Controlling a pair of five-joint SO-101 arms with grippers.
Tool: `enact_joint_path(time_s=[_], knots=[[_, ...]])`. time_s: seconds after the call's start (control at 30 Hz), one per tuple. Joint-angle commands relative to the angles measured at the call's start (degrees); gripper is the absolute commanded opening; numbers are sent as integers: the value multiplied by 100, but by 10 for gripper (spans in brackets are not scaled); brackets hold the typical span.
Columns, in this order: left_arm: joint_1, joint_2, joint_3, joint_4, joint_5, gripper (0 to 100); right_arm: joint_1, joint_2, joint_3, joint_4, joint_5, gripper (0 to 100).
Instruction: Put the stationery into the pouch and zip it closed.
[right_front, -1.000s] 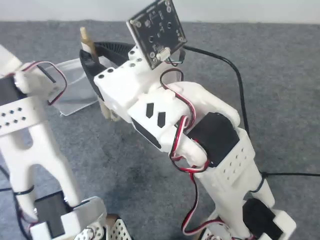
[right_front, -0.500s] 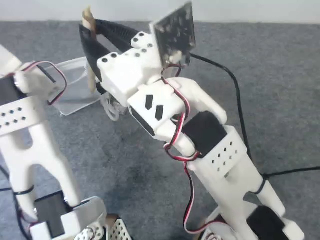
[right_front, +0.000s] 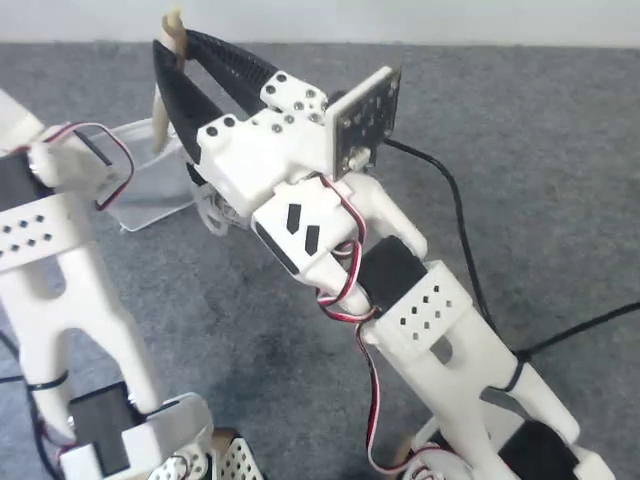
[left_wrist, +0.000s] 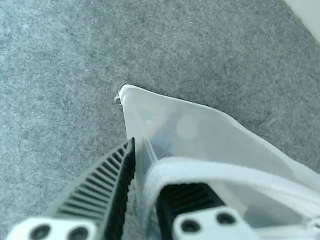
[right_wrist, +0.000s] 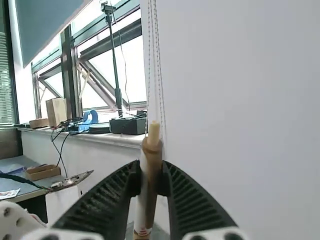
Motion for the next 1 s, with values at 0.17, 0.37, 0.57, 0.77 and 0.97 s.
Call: enact_joint_path(time_s=[0.17, 0.37, 0.57, 0.77, 0.97], knots=[[18, -369, -66, -114, -44, 12, 92, 769, -26, -1077, 730, 6], [18, -369, -66, -114, -44, 12, 189, 884, -26, -1042, 721, 6], [26, -369, -66, -114, -44, 12, 154, 919, -35, -549, 756, 6], [26, -369, -66, -114, -44, 12, 66, 1288, -26, -514, 1697, 6], [26, -369, -66, -123, -44, 12, -224, 1534, 193, -514, 2637, 6]])
